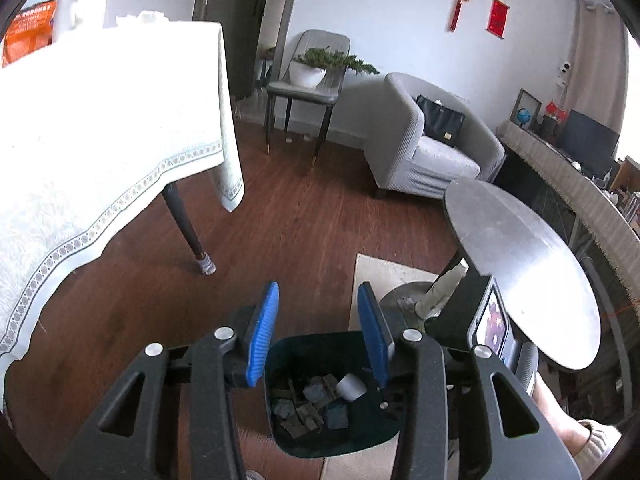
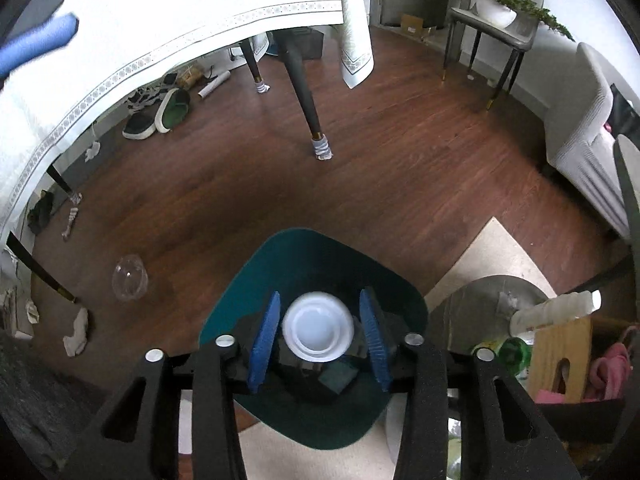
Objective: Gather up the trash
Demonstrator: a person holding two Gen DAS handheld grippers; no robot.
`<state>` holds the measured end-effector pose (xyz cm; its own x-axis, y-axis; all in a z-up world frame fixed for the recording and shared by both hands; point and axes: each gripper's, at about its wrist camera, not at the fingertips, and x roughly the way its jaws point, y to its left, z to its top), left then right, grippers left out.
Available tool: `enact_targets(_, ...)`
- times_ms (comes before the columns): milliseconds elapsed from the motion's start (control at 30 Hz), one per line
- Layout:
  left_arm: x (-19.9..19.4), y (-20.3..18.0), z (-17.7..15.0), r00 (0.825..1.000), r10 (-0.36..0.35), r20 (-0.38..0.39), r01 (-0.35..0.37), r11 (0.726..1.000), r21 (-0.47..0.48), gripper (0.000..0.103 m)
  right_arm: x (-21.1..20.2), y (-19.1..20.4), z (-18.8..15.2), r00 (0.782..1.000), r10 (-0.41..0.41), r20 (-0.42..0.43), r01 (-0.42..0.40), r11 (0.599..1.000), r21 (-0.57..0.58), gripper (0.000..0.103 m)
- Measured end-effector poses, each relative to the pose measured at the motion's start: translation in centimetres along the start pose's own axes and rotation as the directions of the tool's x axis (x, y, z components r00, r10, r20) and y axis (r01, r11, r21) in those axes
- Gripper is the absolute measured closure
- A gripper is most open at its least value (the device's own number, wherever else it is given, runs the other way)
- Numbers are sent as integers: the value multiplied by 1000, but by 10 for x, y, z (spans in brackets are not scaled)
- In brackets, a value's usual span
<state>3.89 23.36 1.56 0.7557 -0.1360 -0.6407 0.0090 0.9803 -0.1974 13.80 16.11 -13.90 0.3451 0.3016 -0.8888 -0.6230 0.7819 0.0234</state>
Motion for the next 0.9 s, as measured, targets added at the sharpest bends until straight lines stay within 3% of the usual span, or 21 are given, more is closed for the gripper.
enact_targets(167, -5, -7, 4, 1000, 9, 12, -9, 1000, 13, 59, -13, -3, -8, 1000, -12, 21, 12, 1000, 2, 56)
enact_targets(367, -6, -23, 7, 999, 18, 28, -18, 999, 31, 55, -61, -16, -6, 989, -14, 150, 10, 1000, 23, 56)
enact_targets(533, -5, -47, 6, 998, 45, 52, -49, 996, 78, 35, -104, -30, -7, 960, -44, 275, 28, 998, 62, 51)
enact_targets(700, 1, -68, 3, 995, 63, 72, -72, 990, 123, 26, -146, -49, -16, 921, -105, 375, 64, 991, 119, 43)
enact_targets(900, 9, -91, 1, 988, 107, 107, -124, 980, 158, 8, -176, -81, -36, 890, -196, 411, 120, 972, 204, 35)
